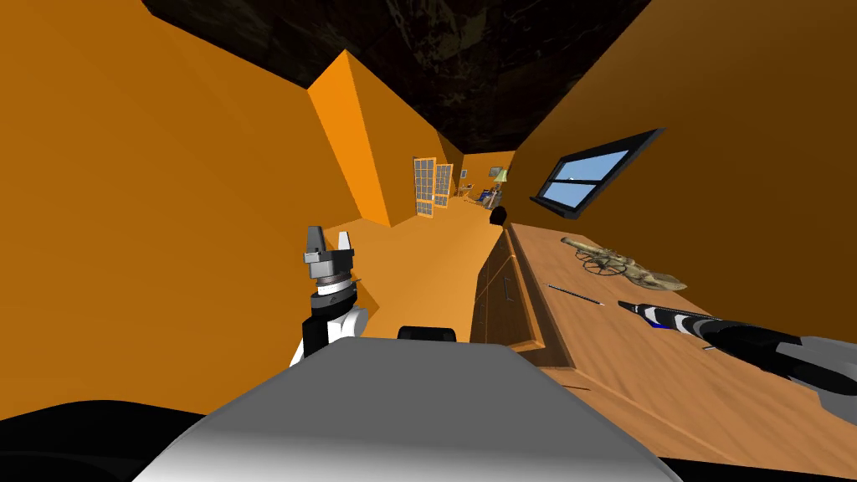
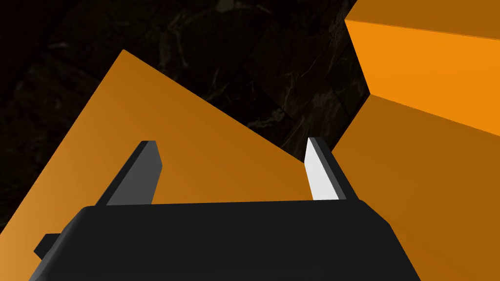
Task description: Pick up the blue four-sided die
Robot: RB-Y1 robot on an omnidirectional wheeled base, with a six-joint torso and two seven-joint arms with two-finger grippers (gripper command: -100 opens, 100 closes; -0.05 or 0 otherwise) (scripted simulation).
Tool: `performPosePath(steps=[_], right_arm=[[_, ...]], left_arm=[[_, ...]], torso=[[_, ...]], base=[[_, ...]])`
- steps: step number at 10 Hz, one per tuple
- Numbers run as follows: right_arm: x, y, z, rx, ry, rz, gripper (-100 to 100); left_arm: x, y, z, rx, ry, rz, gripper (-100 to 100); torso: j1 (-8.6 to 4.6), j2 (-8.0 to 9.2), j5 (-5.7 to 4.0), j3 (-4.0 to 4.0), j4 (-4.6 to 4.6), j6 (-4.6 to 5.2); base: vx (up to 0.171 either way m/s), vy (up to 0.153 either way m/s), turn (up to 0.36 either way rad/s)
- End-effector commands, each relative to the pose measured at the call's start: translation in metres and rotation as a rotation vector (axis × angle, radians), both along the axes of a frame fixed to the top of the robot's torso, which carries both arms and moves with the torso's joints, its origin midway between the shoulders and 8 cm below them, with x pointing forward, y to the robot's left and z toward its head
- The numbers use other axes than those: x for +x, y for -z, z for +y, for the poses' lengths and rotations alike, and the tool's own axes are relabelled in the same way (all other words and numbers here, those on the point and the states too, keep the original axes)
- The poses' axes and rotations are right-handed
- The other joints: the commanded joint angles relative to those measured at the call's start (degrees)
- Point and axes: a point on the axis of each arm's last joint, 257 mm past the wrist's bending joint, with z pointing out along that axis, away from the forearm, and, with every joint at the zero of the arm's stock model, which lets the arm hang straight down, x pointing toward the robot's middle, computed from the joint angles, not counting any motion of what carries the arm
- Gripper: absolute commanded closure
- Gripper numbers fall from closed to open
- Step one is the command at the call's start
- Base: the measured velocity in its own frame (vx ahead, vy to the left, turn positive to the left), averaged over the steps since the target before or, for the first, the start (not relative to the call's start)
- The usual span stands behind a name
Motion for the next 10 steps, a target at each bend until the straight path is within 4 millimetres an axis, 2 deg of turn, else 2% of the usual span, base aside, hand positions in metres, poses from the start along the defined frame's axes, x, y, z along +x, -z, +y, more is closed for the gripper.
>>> performPosePath(steps=[1, 2, 3, 4, 6, 7, 8, 10], right_arm=[[-0.025, -0.004, -0.017, -0.007, 0.060, -0.001, -100], [-0.025, -0.004, -0.017, -0.007, 0.060, -0.001, -100], [-0.046, -0.005, -0.030, -0.012, 0.109, -0.002, -100], [-0.037, 0.006, -0.017, 0.015, 0.082, 0.002, -100], [-0.046, -0.005, -0.030, -0.012, 0.109, -0.002, -100], [-0.042, 0.000, -0.026, -0.005, 0.100, -0.002, -100], [-0.043, -0.001, -0.027, -0.005, 0.102, -0.001, 100], [-0.042, -0.001, -0.026, -0.004, 0.101, -0.002, 100]], left_arm=[[0.000, 0.000, 0.000, 0.000, 0.000, 0.000, 0], [0.000, 0.000, 0.000, 0.000, 0.000, 0.000, 0], [0.000, 0.000, 0.000, 0.000, 0.000, 0.000, 0], [0.000, 0.000, 0.000, 0.000, 0.000, 0.000, 0], [0.000, 0.000, 0.000, 0.000, 0.000, 0.000, 0], [0.000, 0.000, 0.000, 0.000, 0.000, 0.000, 0], [0.000, 0.000, 0.000, 0.000, 0.000, 0.000, 0], [0.000, 0.000, 0.000, 0.000, 0.000, 0.000, 0]], torso=[[0.00, 0.00, 0.00, 0.00, 0.00, 0.00], [0.03, 0.05, 0.01, 0.02, 0.00, -0.11], [0.02, 0.03, 0.01, 0.02, 0.01, 0.03], [0.09, 0.06, 0.03, 0.03, 0.01, -0.08], [-0.04, -0.16, 0.00, -0.08, -0.03, 0.04], [-0.08, -0.30, -0.02, -0.17, -0.06, 0.02], [-0.09, -0.35, -0.02, -0.20, -0.08, 0.00], [-0.11, -0.36, -0.03, -0.21, -0.09, 0.01]], base=[[-0.125, 0.022, 0.357], [-0.103, 0.017, 0.168], [-0.114, 0.040, 0.313], [-0.093, 0.030, 0.176], [-0.012, 0.004, -0.035], [0.000, 0.000, 0.000], [0.000, 0.000, 0.000], [0.000, 0.000, 0.000]])
